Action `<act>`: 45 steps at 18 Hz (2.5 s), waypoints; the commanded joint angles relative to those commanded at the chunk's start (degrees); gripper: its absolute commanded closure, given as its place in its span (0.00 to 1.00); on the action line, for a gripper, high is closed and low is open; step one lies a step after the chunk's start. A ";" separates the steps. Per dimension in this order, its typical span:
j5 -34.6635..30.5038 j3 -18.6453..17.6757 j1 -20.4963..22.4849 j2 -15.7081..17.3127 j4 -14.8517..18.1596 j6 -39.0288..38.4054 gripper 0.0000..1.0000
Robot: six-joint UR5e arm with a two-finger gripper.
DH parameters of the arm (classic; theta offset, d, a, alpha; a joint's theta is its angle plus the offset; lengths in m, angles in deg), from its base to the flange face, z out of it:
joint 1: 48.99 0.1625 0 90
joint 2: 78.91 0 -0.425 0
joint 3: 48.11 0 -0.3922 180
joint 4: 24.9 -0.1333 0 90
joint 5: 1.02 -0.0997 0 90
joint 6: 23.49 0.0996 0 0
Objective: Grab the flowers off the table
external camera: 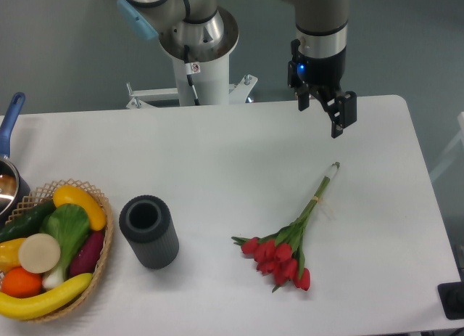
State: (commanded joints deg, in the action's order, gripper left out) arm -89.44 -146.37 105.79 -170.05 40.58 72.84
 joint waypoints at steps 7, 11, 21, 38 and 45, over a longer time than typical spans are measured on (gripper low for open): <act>-0.18 0.35 -0.18 -0.53 0.00 -0.70 0.00; 3.94 -1.48 -0.26 -0.53 -1.13 -8.94 0.00; 5.71 -6.42 -6.32 -5.09 -13.80 -30.83 0.00; 3.87 -3.96 -6.77 -18.80 -18.81 -38.50 0.00; 3.96 -2.29 -3.96 -22.59 -18.90 -37.88 0.00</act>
State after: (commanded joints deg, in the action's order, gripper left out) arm -85.49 -148.65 101.83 -192.64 21.68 34.96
